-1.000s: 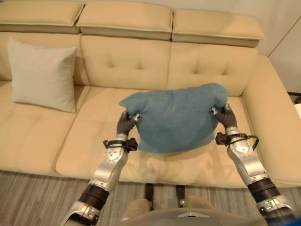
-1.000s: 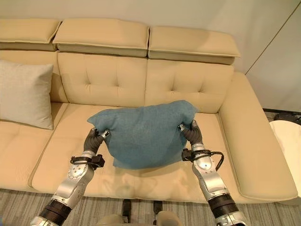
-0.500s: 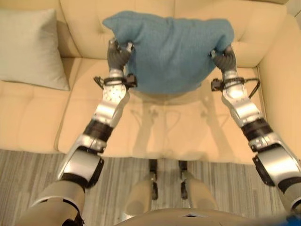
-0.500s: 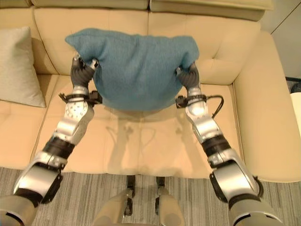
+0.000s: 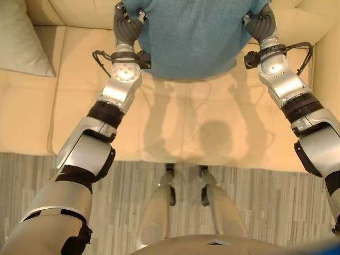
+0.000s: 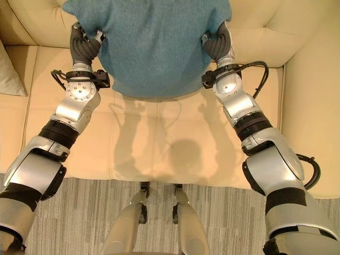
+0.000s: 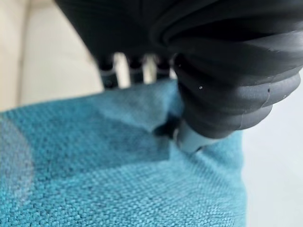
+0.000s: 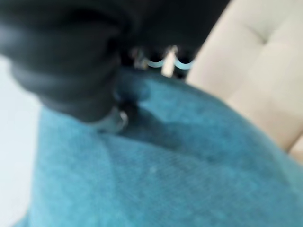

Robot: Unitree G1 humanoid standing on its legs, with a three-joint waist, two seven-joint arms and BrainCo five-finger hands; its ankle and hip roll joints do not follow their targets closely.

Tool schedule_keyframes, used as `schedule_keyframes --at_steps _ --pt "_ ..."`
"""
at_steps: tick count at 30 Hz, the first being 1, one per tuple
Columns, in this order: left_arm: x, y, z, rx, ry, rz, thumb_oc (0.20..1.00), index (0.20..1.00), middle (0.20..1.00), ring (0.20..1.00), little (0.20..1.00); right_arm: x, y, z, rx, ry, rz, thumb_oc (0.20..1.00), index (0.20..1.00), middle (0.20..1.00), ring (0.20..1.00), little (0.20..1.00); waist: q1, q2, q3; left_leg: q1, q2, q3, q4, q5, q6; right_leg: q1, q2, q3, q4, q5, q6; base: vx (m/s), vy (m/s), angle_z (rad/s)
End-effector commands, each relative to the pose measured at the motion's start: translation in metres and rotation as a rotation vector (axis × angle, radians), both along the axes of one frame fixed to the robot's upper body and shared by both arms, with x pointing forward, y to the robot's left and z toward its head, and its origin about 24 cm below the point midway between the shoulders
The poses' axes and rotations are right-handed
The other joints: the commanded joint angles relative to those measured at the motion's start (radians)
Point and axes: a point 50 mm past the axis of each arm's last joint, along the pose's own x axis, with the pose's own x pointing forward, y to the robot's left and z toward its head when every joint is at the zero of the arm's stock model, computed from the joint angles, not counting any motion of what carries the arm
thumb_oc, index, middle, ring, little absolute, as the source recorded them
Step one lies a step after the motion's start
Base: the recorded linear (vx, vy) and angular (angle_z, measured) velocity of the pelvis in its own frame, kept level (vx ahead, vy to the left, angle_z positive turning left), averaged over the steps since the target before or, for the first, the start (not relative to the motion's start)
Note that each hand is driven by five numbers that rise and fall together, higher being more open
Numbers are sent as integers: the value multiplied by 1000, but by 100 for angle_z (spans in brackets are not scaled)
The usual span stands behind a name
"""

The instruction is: Pick up all the scattered cushions and arrange them neatly on the sofa.

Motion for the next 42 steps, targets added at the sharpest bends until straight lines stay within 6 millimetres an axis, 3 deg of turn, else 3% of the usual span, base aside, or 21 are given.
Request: schedule_keyframes --at_steps 1,4,5,6,7,8,9,10,14,21,24,27,32,35,39,42 --pt "-10 -42 61 122 -227 -148 200 200 200 200 200 -13 50 36 -3 -167 219 200 200 200 200 200 28 -37 -59 -45 27 -18 46 -36 -73 -67 -67 4 5 68 122 3 -6 12" --pt "-5 -34 61 166 -196 -95 200 200 200 200 200 -8 50 27 -9 -125 201 200 200 200 200 200 27 -35 -50 -68 26 -25 50 -33 -74 -84 -64 3 -4 76 122 9 -18 -27" --pt "-4 -34 63 172 -195 -88 272 272 272 272 272 -7 51 26 -18 -119 196 200 200 200 200 200 26 -34 -47 -73 26 -26 50 -29 -76 -89 -63 0 -4 80 121 0 0 0" --pt "-3 -32 64 173 -193 -75 498 498 498 498 498 -5 51 24 -33 -107 183 200 200 200 200 200 25 -34 -46 -81 25 -26 49 -26 -79 -94 -63 -3 -9 84 123 0 0 0" --pt "0 -25 73 196 -185 -25 1000 1000 1000 1000 1000 -2 49 31 -73 -116 140 504 504 504 504 504 23 -33 -49 -91 27 -27 42 -21 -78 -109 -61 0 -16 92 125 0 0 0" --pt "1 -21 77 217 -181 8 1000 1000 1000 1000 1000 0 46 34 -101 -116 108 853 853 853 853 853 23 -31 -52 -95 28 -27 36 -17 -80 -114 -63 -3 -20 95 126 0 0 0" --pt "2 -15 83 213 -177 45 1000 1000 1000 1000 1000 2 44 40 -137 -126 62 1000 1000 1000 1000 1000 24 -31 -54 -100 28 -27 32 -14 -80 -120 -63 -4 -23 100 128 0 0 0" --pt "2 -8 92 183 -184 80 1000 1000 1000 1000 1000 4 38 49 -152 -135 -5 1000 1000 1000 1000 1000 27 -29 -51 -107 28 -33 27 -7 -81 -124 -63 -7 -25 100 128 -4 -6 -10" --pt "4 7 97 174 -160 155 1000 1000 1000 1000 1000 8 26 55 -188 -129 -114 1000 1000 1000 1000 1000 32 -24 -50 -101 27 -39 9 5 -85 -124 -63 -12 -27 102 126 5 -5 -4" --pt "1 40 105 157 -131 253 1000 1000 1000 1000 1000 7 -21 71 -185 -107 -304 1000 1000 1000 1000 1000 41 -2 -55 -42 22 -45 -94 61 -104 -98 -68 -40 -35 101 130 9 6 8" --pt "-9 71 86 174 -149 252 1000 1000 1000 1000 1000 -1 -60 64 -193 -104 -338 1000 1000 1000 1000 1000 52 -10 -48 -13 15 -43 -63 32 -99 -50 -76 -50 -32 89 127 -1 3 10" --pt "-19 81 67 175 -172 213 1000 1000 1000 1000 1000 -10 -67 58 -258 -133 -308 1000 1000 1000 1000 1000 51 -20 -48 -4 13 -41 -35 14 -96 -29 -80 -51 -29 85 123 -5 0 16" --pt "-38 88 0 135 -108 114 1000 1000 1000 1000 1000 -27 -89 0 -260 -55 -227 1000 1000 1000 1000 1000 47 -32 -57 48 14 -36 -15 -16 -92 30 -82 -60 -24 67 116 12 -4 14" --pt "-53 89 -40 178 -18 51 1000 1000 1000 1000 1000 -42 -101 -55 -210 90 -139 1000 1000 1000 1000 1000 46 -39 -66 107 18 -33 -21 -27 -91 83 -81 -67 -20 52 115 48 2 -1" --pt "-80 96 -119 152 196 8 1000 1000 1000 1000 1000 -73 -110 -141 -70 304 -85 1000 1000 1000 1000 1000 42 -41 -96 205 26 -24 -55 -35 -91 157 -78 -71 -27 33 120 78 0 -8" --pt "-106 97 -174 98 365 -6 1000 1000 1000 1000 1000 -99 -112 -194 -15 456 -84 1000 1000 1000 1000 1000 38 -37 -124 270 33 -18 -78 -38 -93 209 -74 -78 -30 12 121 82 -2 -7"
